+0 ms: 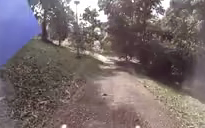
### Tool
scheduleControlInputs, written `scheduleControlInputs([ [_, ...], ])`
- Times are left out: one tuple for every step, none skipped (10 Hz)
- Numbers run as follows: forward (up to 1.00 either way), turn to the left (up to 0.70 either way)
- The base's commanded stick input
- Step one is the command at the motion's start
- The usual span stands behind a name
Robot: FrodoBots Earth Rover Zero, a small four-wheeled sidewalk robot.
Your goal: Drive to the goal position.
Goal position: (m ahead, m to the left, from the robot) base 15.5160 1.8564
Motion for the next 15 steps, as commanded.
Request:
scheduleControlInputs([
  [0.50, 0.00],
  [0.50, 0.00],
  [0.50, -0.37],
  [0.50, 0.00],
  [0.50, 0.00],
  [0.50, 0.00],
  [0.50, 0.00],
  [0.50, 0.00],
  [0.50, 0.00],
  [0.50, 0.00],
  [0.50, 0.00],
  [0.50, 0.00],
  [0.50, 0.00],
  [0.50, 0.00],
  [0.50, 0.00],
])
